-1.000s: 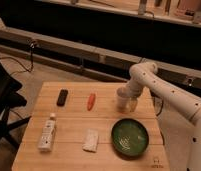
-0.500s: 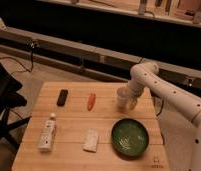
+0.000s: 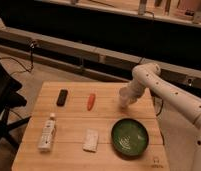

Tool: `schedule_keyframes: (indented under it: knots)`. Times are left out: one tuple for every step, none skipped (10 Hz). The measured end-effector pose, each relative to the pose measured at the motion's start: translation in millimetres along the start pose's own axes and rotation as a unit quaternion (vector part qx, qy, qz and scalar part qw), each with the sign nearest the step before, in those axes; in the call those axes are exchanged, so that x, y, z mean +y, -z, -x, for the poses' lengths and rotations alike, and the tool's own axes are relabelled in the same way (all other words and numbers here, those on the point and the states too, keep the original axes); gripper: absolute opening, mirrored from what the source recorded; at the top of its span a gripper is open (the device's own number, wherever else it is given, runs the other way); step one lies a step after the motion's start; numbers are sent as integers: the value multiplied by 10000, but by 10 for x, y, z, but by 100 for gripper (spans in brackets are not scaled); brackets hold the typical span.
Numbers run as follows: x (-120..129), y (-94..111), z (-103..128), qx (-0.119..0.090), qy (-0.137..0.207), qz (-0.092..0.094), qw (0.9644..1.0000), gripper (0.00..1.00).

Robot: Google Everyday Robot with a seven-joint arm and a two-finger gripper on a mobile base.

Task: Place the ceramic cup in the ceramic bowl

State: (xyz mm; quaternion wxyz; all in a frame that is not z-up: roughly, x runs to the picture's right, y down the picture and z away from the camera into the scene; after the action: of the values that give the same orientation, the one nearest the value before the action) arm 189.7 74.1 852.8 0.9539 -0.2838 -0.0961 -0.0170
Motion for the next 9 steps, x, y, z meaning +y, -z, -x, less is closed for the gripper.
schedule_keyframes:
  knots:
    - [-9, 49, 8, 3, -30, -11, 10000, 0]
    - [-19, 127, 16, 13, -45, -40, 10000, 0]
    - [-29, 265, 29, 32, -43, -79, 10000, 0]
    - [-36, 459, 63, 69, -20, -131, 9999, 0]
    - [-35, 622, 98, 113, 13, -190, 9998, 0]
    - [-23, 762, 142, 161, 61, -238, 9996, 0]
    - [-2, 898, 207, 197, 137, -289, 9993, 0]
    - [18, 1030, 285, 202, 227, -341, 9990, 1]
    - [46, 1140, 367, 189, 341, -397, 9985, 6]
